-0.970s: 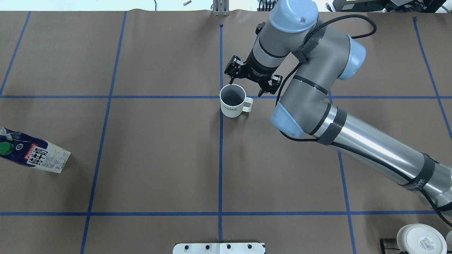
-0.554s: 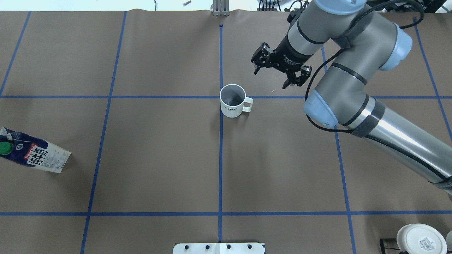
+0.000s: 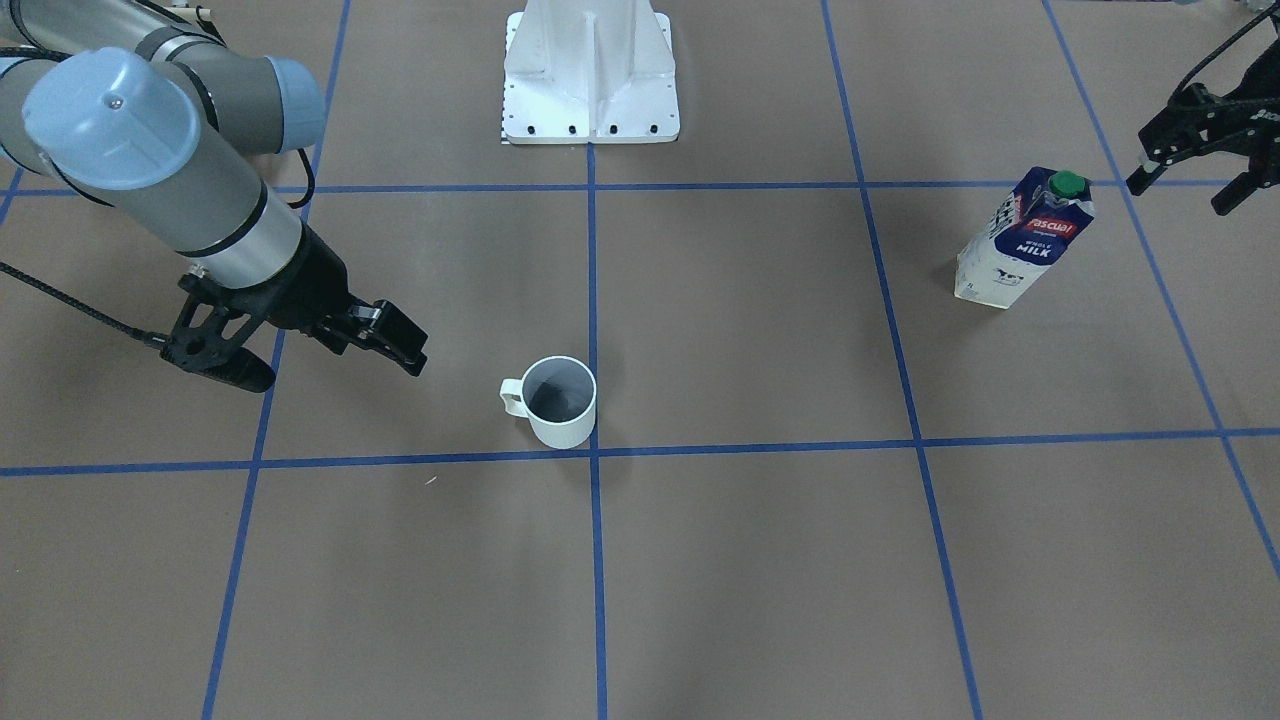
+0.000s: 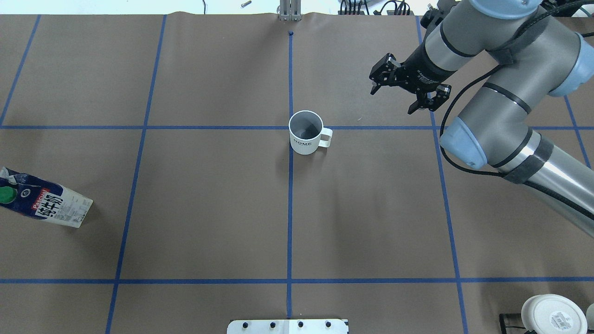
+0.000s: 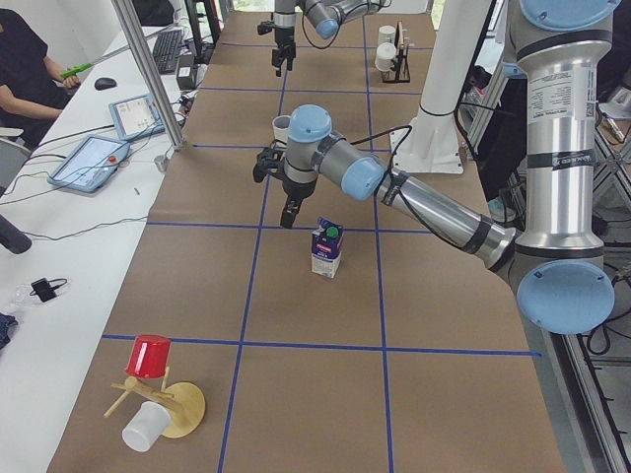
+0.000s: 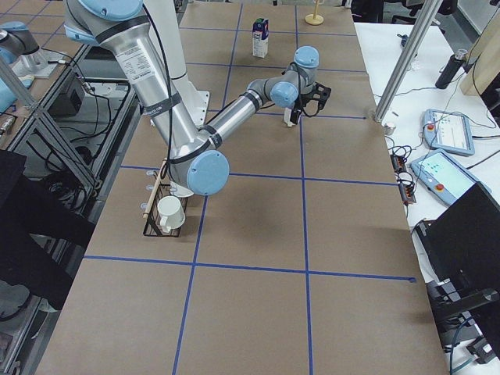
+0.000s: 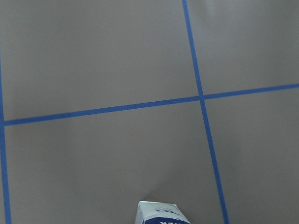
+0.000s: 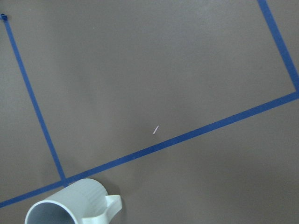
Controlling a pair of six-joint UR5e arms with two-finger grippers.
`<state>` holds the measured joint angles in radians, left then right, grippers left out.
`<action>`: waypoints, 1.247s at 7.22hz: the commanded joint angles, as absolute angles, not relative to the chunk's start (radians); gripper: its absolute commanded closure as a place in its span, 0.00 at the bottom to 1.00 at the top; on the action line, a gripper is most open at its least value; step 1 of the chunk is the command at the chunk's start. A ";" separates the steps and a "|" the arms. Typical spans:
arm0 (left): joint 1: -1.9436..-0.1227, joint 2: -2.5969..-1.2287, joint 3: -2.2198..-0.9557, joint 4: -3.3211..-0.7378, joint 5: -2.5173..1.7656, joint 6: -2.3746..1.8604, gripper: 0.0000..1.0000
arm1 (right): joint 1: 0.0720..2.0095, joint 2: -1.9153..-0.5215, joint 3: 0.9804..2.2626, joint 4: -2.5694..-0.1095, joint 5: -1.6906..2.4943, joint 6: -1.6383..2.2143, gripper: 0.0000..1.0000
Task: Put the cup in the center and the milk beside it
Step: 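Open the right gripper, release the mug, and lift away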
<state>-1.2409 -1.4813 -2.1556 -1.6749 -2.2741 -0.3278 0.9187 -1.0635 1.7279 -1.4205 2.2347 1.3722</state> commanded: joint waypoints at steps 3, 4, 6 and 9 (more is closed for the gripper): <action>-1.108 -1.471 -2.175 -1.674 -2.165 -0.299 0.02 | 1.003 -1.189 1.784 -1.422 2.305 1.206 0.00; -1.103 -1.454 -2.174 -1.674 -2.164 -0.304 0.02 | 1.017 -1.227 1.792 -1.420 2.309 1.143 0.00; -1.100 -1.448 -2.163 -1.677 -2.177 -0.322 0.02 | 1.020 -1.236 1.789 -1.422 2.315 1.127 0.00; -1.034 -1.448 -2.151 -1.698 -2.177 -0.411 0.02 | 1.019 -1.244 1.790 -1.420 2.315 1.129 0.00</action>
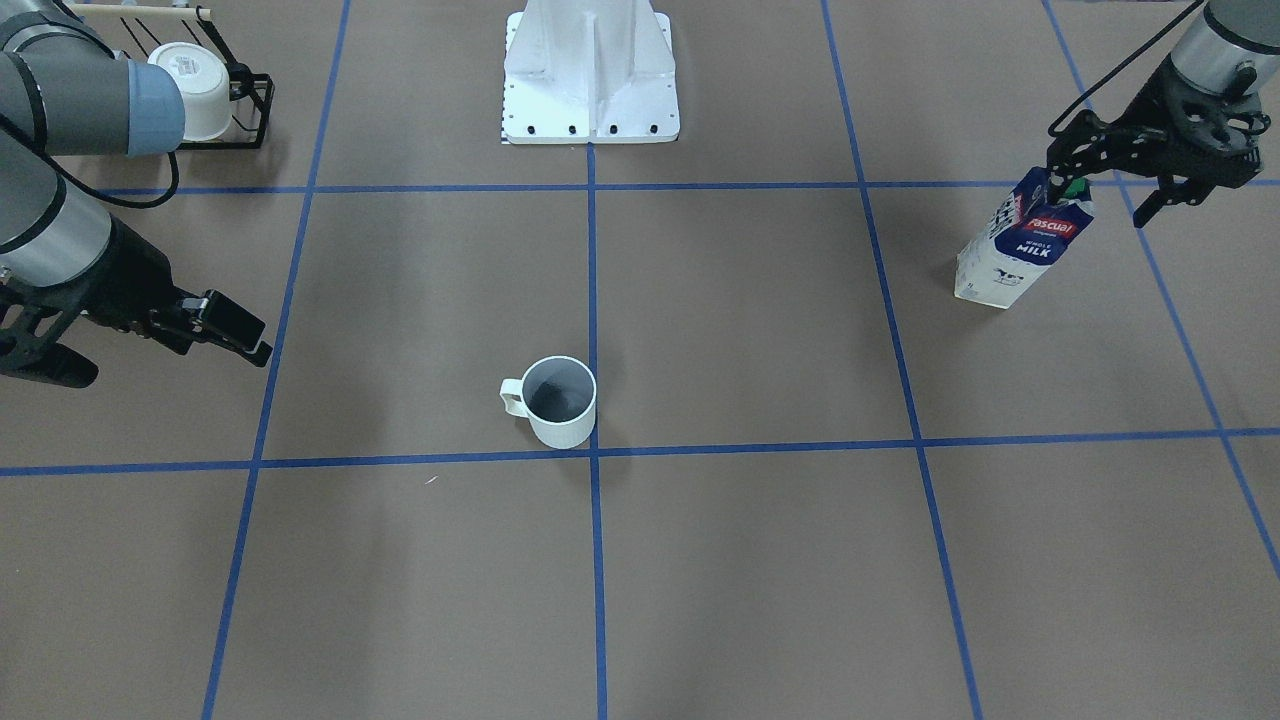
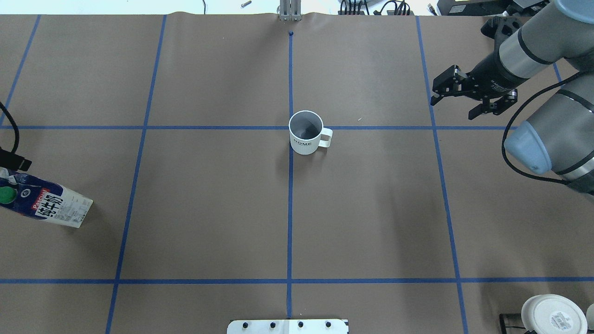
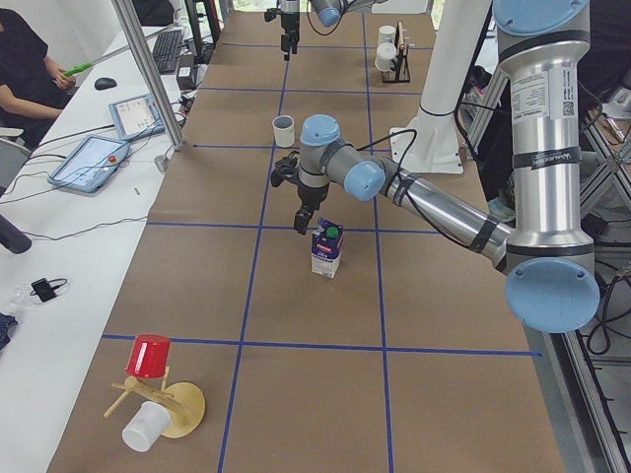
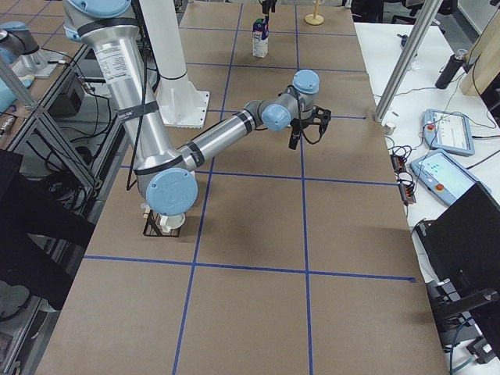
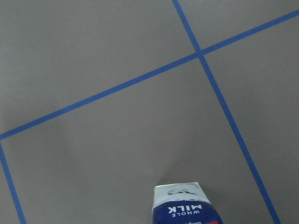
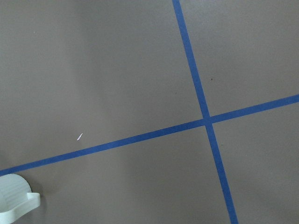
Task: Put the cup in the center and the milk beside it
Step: 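Lower the left gripper onto the milk carton top and grasp it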
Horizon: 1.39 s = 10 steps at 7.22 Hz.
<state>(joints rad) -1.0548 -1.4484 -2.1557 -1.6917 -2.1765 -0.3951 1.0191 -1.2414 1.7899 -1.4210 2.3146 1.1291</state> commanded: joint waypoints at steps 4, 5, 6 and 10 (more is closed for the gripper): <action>-1.022 -1.448 -2.146 -1.698 -2.175 -0.407 0.02 | 0.986 -1.239 1.781 -1.422 2.304 1.131 0.00; -1.017 -1.448 -2.145 -1.697 -2.175 -0.407 0.02 | 0.980 -1.239 1.778 -1.420 2.303 1.131 0.00; -1.008 -1.447 -2.137 -1.697 -2.177 -0.407 0.02 | 0.977 -1.239 1.779 -1.422 2.301 1.131 0.00; -0.968 -1.447 -2.118 -1.697 -2.177 -0.408 0.02 | 0.966 -1.238 1.778 -1.420 2.298 1.132 0.00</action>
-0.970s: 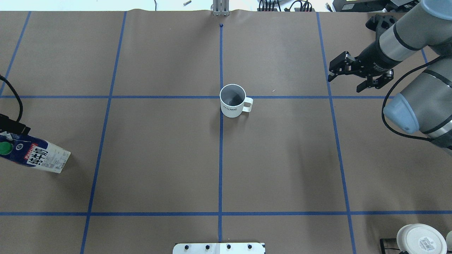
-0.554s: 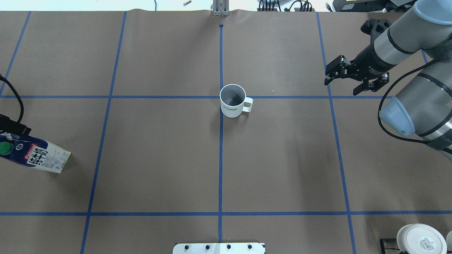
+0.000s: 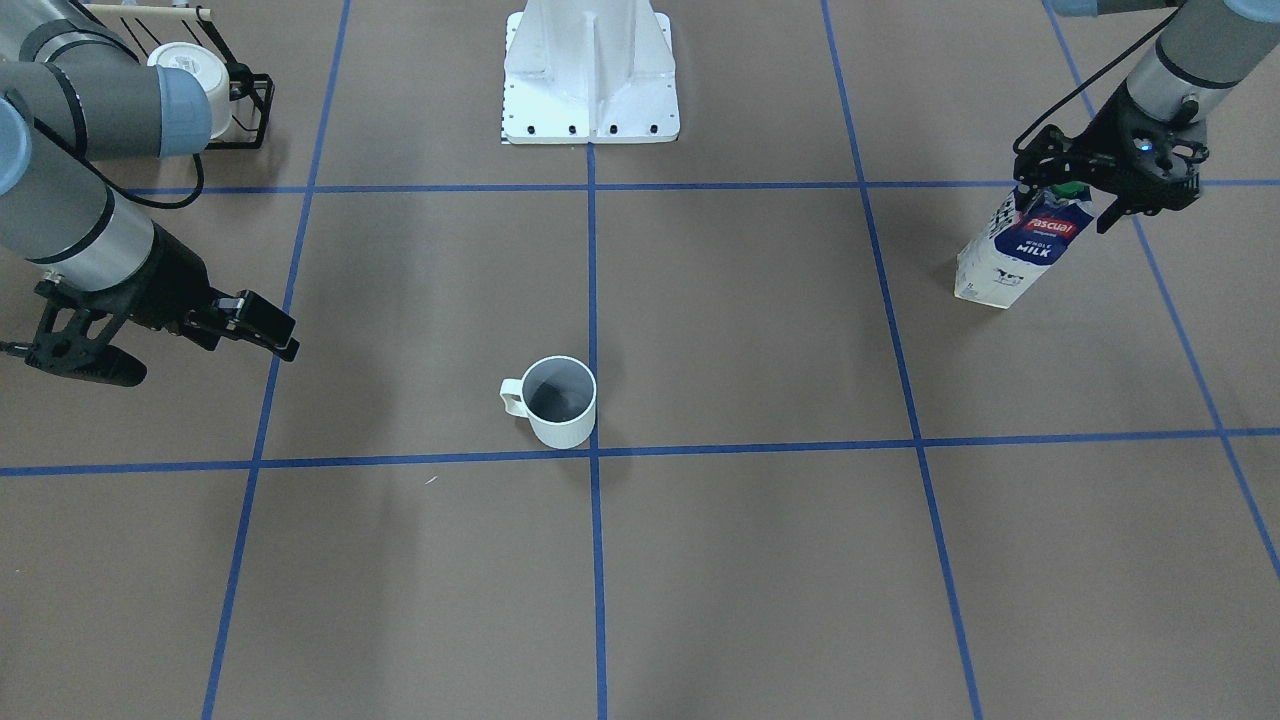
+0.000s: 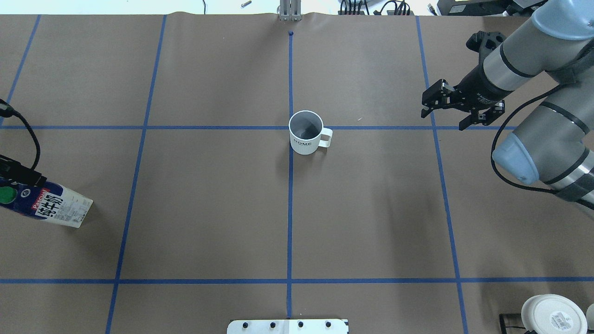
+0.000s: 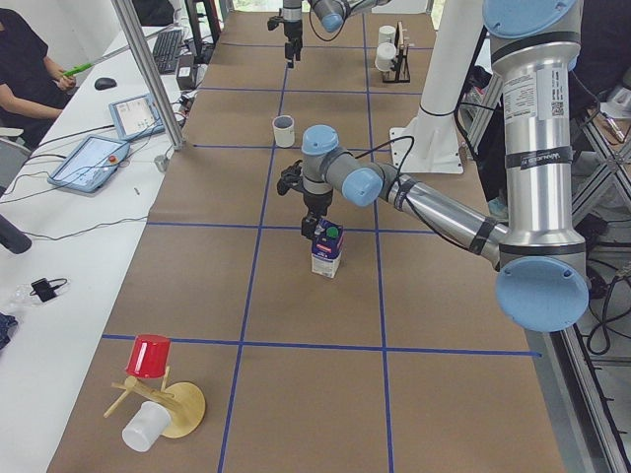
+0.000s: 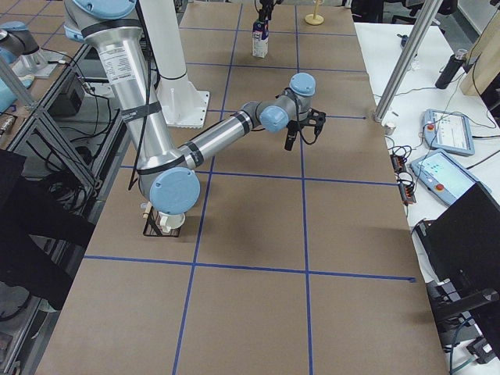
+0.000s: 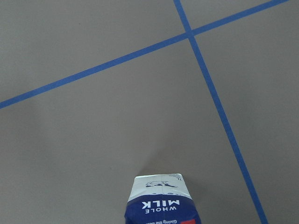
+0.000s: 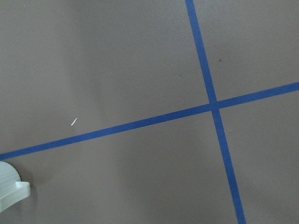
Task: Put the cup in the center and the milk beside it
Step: 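Lower the left gripper onto the milk carton top and grasp it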
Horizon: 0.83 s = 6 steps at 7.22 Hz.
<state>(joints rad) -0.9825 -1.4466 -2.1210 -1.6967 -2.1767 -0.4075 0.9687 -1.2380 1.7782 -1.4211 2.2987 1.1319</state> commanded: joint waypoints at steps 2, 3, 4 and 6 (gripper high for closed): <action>-0.963 -1.437 -2.114 -1.698 -2.195 -0.402 0.02 | 0.963 -1.238 1.776 -1.420 2.295 1.132 0.00; -0.965 -1.430 -2.114 -1.698 -2.198 -0.399 0.02 | 0.962 -1.238 1.775 -1.420 2.295 1.132 0.00; -0.966 -1.428 -2.111 -1.698 -2.198 -0.399 0.02 | 0.960 -1.238 1.775 -1.420 2.295 1.132 0.00; -0.968 -1.416 -2.112 -1.697 -2.200 -0.397 0.02 | 0.957 -1.236 1.772 -1.420 2.286 1.132 0.00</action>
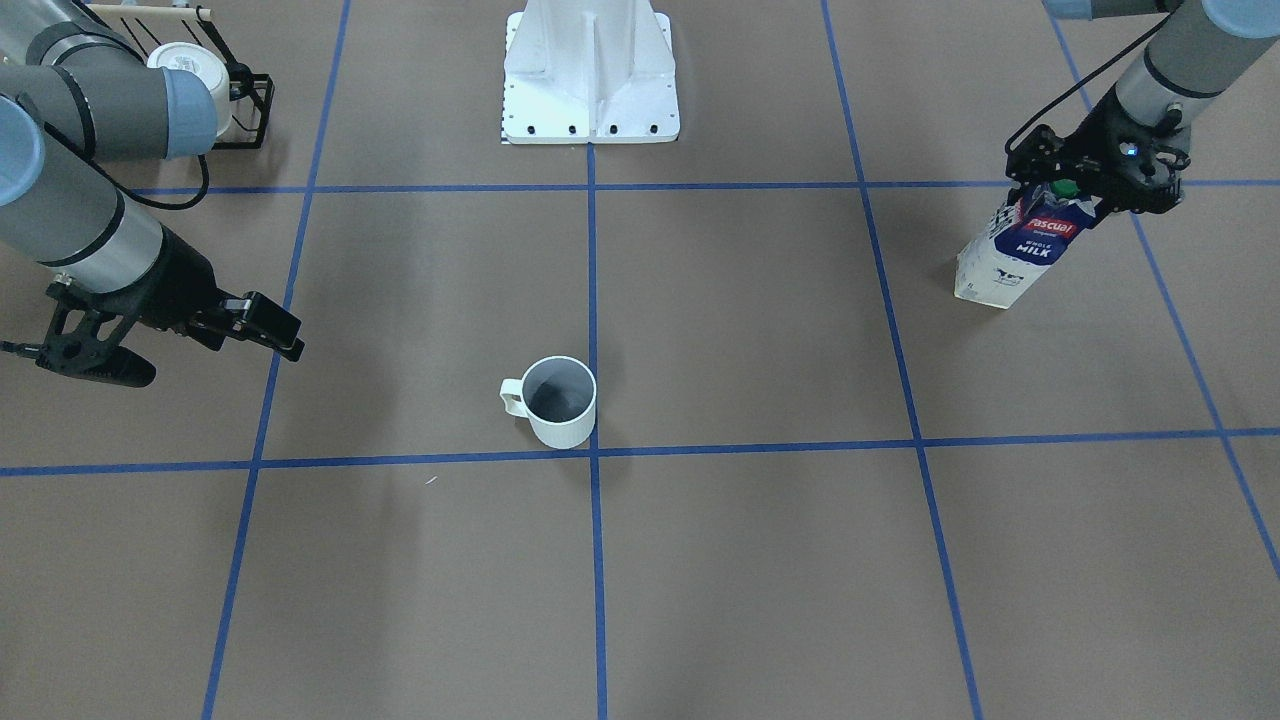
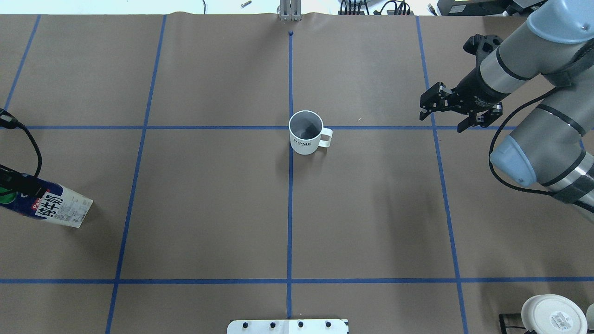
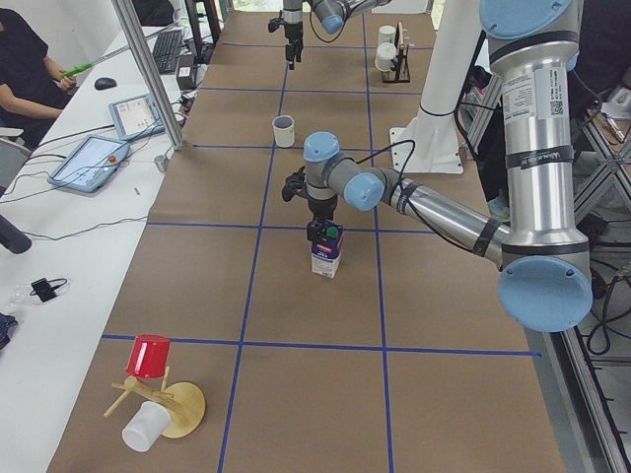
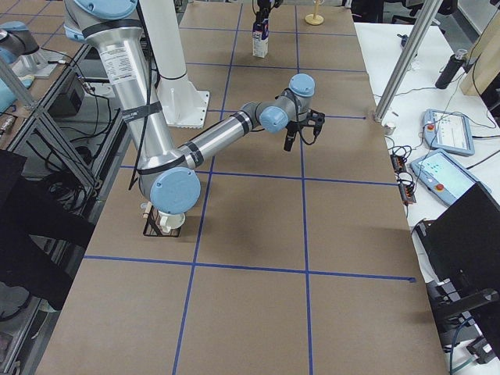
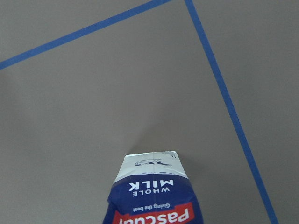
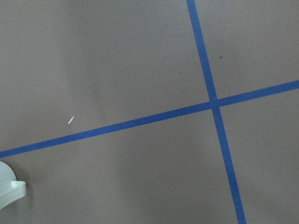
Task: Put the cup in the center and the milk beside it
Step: 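Lower the left gripper onto the milk carton top and grasp it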
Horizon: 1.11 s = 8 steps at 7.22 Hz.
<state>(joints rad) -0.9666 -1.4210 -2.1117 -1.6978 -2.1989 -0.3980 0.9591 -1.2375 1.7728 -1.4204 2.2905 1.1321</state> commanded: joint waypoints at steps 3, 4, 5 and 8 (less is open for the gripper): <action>-0.966 -1.417 -2.117 -1.697 -2.200 -0.397 0.74 | 0.950 -1.236 1.770 -1.420 2.281 1.132 0.00; -0.968 -1.417 -2.120 -1.695 -2.201 -0.399 1.00 | 0.950 -1.236 1.770 -1.420 2.283 1.131 0.00; -0.977 -1.417 -2.126 -1.694 -2.201 -0.399 1.00 | 0.951 -1.235 1.776 -1.420 2.284 1.131 0.00; -1.104 -1.451 -2.178 -1.611 -2.394 -0.399 1.00 | 0.968 -1.236 1.789 -1.420 2.293 1.131 0.00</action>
